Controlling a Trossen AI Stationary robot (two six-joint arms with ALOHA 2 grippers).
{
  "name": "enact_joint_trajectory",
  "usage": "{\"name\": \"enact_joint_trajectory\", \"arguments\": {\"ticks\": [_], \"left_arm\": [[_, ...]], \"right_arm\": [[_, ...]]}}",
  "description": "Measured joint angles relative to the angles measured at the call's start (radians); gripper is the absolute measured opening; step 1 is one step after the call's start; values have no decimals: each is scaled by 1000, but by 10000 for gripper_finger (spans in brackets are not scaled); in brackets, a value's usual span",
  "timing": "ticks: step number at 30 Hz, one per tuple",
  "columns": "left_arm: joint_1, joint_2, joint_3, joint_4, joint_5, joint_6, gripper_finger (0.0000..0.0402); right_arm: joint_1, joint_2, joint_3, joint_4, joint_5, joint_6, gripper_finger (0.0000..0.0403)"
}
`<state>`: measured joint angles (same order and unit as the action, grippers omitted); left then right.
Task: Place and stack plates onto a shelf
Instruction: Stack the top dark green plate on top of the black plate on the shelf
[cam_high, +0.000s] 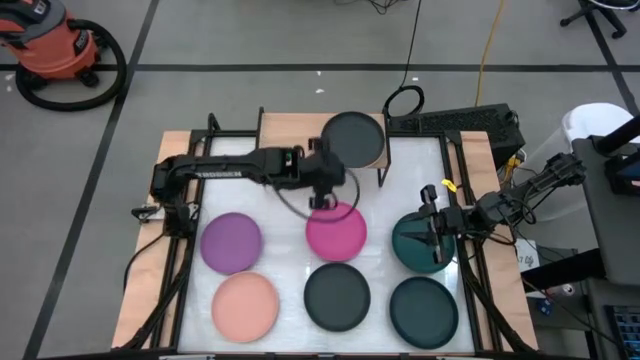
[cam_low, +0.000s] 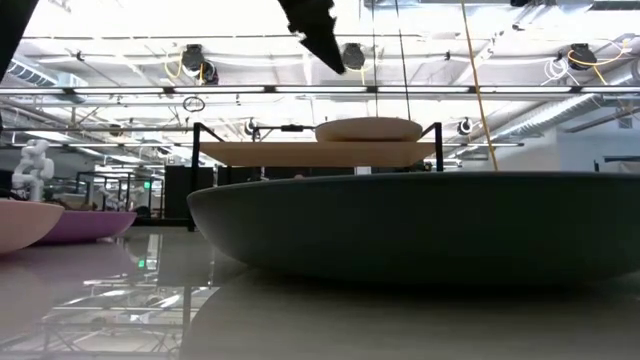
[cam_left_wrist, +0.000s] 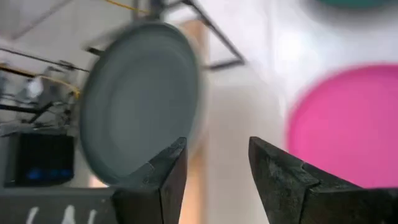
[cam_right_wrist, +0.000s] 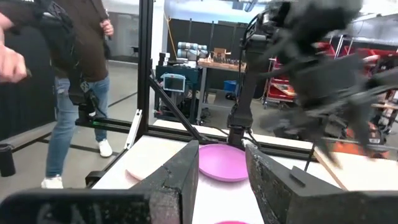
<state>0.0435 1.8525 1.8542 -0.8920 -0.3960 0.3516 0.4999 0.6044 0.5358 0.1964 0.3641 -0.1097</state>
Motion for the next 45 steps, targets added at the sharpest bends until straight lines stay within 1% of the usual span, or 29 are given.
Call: {"name": "enact_joint_trajectory", "arguments": {"ticks": [2,4,7,9,11,13,17,19,21,23,25,29,31,35,36,40,42,45], "left_arm": [[-46,-15,-1,-91,2,-41,177],[-96,-21,1,-129,2,-96,177],[-176,-44,-2,-230,5,-200,177],[-225,-59,1,-229,2,-236,177],[-269,-67,0,-226,0,-225,177],[-300,-68,0,-131,-52,-138,177],[-315,-68,0,55,-249,73,177],[-297,-68,0,127,-286,138,177],[-274,-68,0,183,-287,153,177],[-255,-68,0,215,-287,123,177],[-242,-81,0,221,-277,64,177],[-236,-106,-10,231,-225,-97,177],[-246,-122,-45,265,-229,-120,177],[-268,-171,-164,471,-257,-88,177],[-270,-183,-191,544,-258,-79,177],[-273,-247,-317,741,-263,-71,177],[-273,-283,-397,820,-263,-68,177],[-273,-330,-511,986,-262,-65,177]], "right_arm": [[0,0,0,12,0,-15,114],[0,-3,0,23,2,-18,114],[0,-4,0,50,3,-18,114],[0,-4,0,69,3,-17,114],[0,-2,0,79,3,-16,114],[0,-1,0,84,4,-29,114],[0,-2,0,92,4,-35,114],[0,-2,0,91,3,-34,114],[0,-1,0,91,2,-34,114],[0,0,0,84,2,-35,114],[0,0,0,74,2,-40,114],[-1,0,1,62,6,-54,114],[-1,0,17,12,36,-56,114],[-3,19,84,-137,135,-50,114],[-4,26,105,-174,141,-44,114],[-4,73,174,-306,141,-4,114],[-6,104,204,-368,141,26,114],[-23,150,249,-478,135,93,114]]}}
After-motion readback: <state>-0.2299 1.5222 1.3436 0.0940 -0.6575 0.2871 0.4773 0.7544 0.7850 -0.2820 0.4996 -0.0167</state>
